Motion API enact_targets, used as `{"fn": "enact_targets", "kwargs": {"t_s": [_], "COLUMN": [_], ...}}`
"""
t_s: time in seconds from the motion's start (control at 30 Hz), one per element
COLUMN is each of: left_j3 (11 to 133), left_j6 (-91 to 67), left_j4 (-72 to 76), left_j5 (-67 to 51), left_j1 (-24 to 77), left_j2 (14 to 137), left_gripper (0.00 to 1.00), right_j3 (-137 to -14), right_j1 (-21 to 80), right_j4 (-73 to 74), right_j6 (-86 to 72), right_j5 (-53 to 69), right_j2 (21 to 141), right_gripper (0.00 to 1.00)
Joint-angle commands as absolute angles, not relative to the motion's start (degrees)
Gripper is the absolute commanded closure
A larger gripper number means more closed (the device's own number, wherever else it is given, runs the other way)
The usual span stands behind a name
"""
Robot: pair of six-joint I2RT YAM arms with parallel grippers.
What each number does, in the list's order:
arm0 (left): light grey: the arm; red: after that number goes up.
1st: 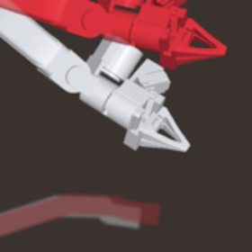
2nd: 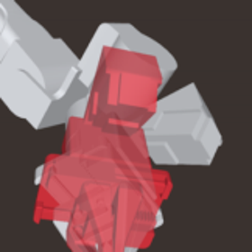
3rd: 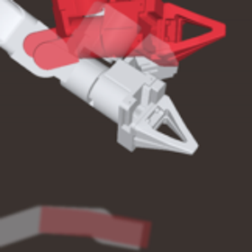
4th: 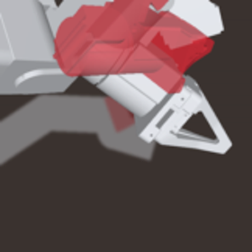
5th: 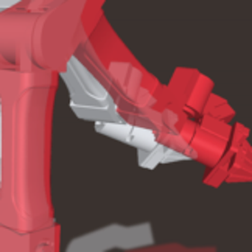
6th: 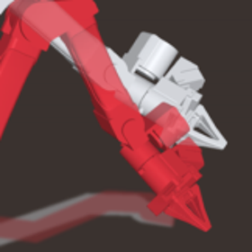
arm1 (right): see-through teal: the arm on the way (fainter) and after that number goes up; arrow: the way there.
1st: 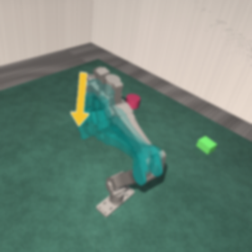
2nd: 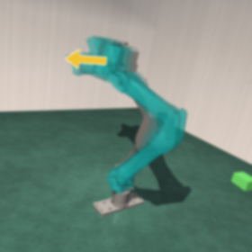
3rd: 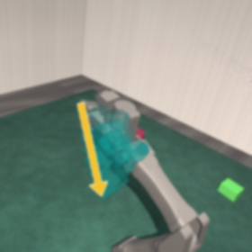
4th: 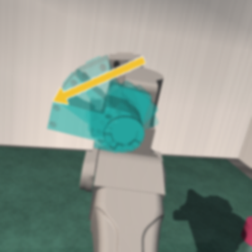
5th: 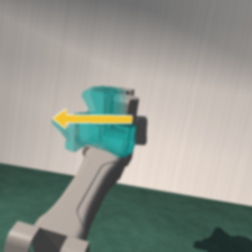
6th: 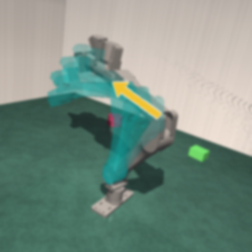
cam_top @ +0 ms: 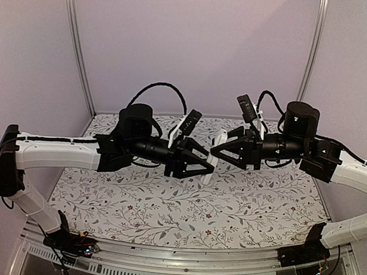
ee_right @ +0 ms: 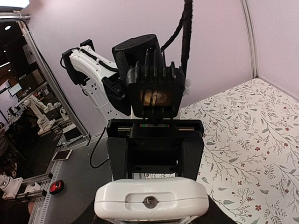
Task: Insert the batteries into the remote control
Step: Pass from the left arm to the right, then place the remote control at the center of the board.
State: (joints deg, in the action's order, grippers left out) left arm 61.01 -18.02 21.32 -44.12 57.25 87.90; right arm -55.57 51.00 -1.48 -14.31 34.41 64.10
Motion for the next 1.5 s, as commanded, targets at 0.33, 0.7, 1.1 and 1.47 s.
{"fn": "enact_targets", "kwargs": {"t_s": [0.33, 0.7, 1.1, 1.47], "left_j3": [56.3, 47.8, 48.1, 45.8], "left_j6": [-17.9, -25.1, -34.1, -35.3], "left_j4": [24.1, 19.0, -5.6, -9.9], "left_j5": [-38.7, -24.2, -2.4, 1.4], "left_j1": [54.9, 48.2, 38.0, 34.7], "left_j2": [83.0, 74.5, 69.6, 67.9], "left_gripper": [0.01, 0.00, 0.00, 0.01], "right_j3": [-57.6, -70.5, -89.8, -100.5], "right_j1": [48.3, 46.8, 49.4, 52.7], "right_j4": [0.9, 33.6, 58.7, 67.1], "right_j6": [-18.1, -9.4, -3.6, -2.2], "right_j5": [35.9, 22.4, 6.9, -2.5], "right_j2": [65.0, 76.3, 100.9, 119.1], "right_gripper": [0.70, 0.71, 0.72, 0.70]}}
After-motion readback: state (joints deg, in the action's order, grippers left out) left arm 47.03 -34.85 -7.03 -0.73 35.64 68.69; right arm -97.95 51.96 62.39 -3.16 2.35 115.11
